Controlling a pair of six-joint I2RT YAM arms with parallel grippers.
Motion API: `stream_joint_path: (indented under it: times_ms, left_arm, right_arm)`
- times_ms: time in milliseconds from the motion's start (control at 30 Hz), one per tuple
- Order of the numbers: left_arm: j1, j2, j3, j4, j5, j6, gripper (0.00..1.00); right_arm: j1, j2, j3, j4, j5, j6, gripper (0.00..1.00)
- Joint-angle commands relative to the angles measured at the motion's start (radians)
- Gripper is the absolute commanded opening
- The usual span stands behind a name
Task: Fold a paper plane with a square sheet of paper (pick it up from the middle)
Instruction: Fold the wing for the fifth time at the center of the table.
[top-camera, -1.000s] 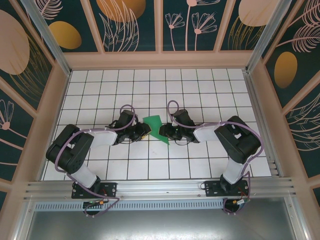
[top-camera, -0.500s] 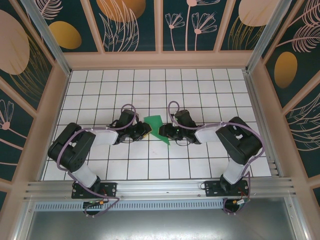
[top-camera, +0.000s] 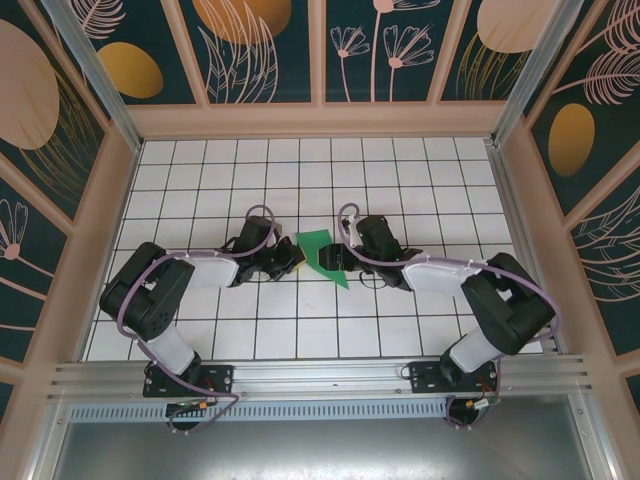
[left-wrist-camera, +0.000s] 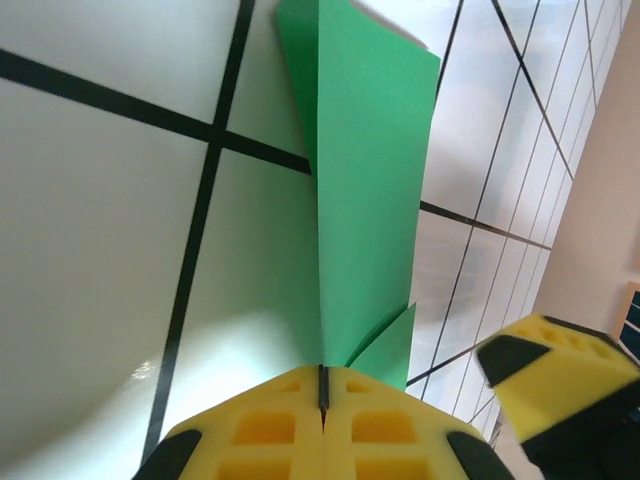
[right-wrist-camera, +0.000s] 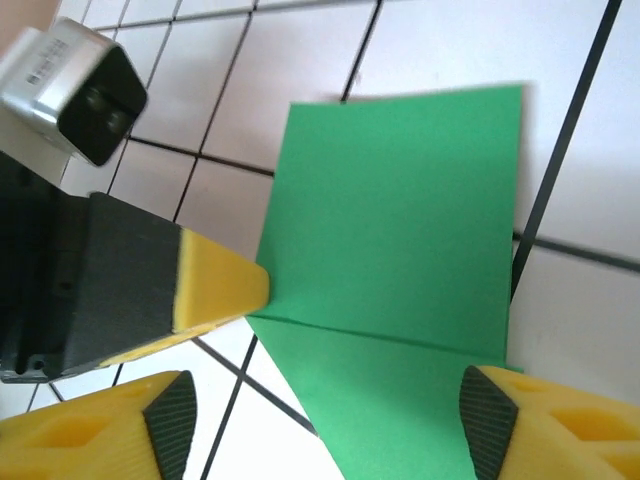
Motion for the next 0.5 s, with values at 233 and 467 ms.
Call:
stream_joint_path:
  times_ms: [233,467]
  left_arm:
    - [-0.003,-0.039,0.051,-0.005,0.024,-0.022,0.0]
    - [-0.005,-0.042,0.076,-0.039,0.022,-0.019,0.0]
  right_arm:
    - [0.197,-0.042,0.002,-0.002,0.512,-0.389,0.77]
    - [0.287,0.022,-0.039,0.105,0.609,-0.482,0.63]
